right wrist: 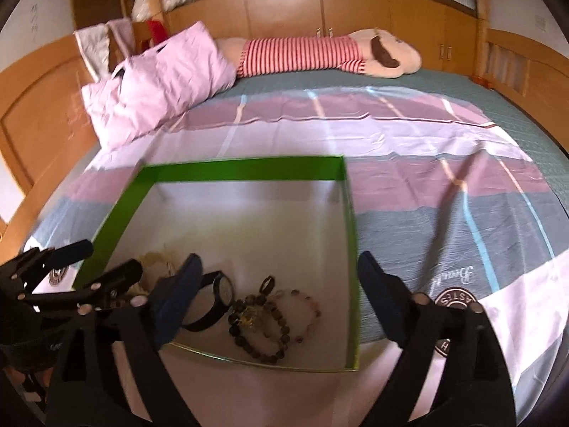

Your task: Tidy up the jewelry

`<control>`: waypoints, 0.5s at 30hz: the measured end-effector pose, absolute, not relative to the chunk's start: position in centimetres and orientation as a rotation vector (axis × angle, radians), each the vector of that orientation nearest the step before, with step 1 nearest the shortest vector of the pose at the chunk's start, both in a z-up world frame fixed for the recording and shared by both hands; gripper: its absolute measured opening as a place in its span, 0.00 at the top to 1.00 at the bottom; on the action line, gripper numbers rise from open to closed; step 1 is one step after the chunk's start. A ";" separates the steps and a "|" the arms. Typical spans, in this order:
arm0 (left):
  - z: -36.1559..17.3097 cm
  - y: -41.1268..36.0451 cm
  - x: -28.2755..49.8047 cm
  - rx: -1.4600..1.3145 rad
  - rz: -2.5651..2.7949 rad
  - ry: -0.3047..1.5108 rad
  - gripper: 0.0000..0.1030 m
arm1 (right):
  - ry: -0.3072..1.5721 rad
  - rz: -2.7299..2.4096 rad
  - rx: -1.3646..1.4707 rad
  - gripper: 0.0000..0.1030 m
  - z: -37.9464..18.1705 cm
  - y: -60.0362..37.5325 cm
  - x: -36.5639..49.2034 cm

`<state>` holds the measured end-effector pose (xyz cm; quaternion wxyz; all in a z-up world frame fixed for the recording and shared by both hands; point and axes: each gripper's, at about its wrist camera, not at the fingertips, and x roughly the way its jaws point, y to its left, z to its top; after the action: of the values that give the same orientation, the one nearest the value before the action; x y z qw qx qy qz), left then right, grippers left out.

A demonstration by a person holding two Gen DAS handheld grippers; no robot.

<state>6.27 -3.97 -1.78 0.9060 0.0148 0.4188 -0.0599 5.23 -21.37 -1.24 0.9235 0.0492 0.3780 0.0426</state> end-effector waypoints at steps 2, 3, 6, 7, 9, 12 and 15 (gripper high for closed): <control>-1.7 -4.0 6.2 0.031 -0.123 0.867 0.14 | 0.767 0.073 0.105 0.04 -1.2 -21.6 5.1; -1.6 -4.0 6.2 0.027 -0.126 0.867 0.13 | 0.763 0.064 0.106 0.03 -1.1 -21.7 5.1; -1.7 -3.9 6.2 0.014 -0.129 0.883 0.12 | 0.759 0.057 0.110 0.02 -1.2 -21.9 5.1; -1.7 -3.9 6.2 0.015 -0.122 0.887 0.11 | 0.758 0.056 0.112 0.01 -1.2 -22.0 5.1; -1.8 -4.0 6.3 0.022 -0.114 0.887 0.09 | 0.758 0.053 0.111 0.01 -1.2 -22.0 5.1; -1.9 -4.0 6.3 0.033 -0.104 0.887 0.09 | 0.757 0.052 0.107 0.01 -1.3 -22.0 5.2; -2.0 -3.9 6.4 0.032 -0.097 0.892 0.07 | 0.759 0.056 0.110 0.01 -1.3 -21.9 5.2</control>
<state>6.42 -3.91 -1.95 0.9010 0.0157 0.4310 -0.0471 5.16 -21.94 -1.31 0.9269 0.0537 0.3704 0.0275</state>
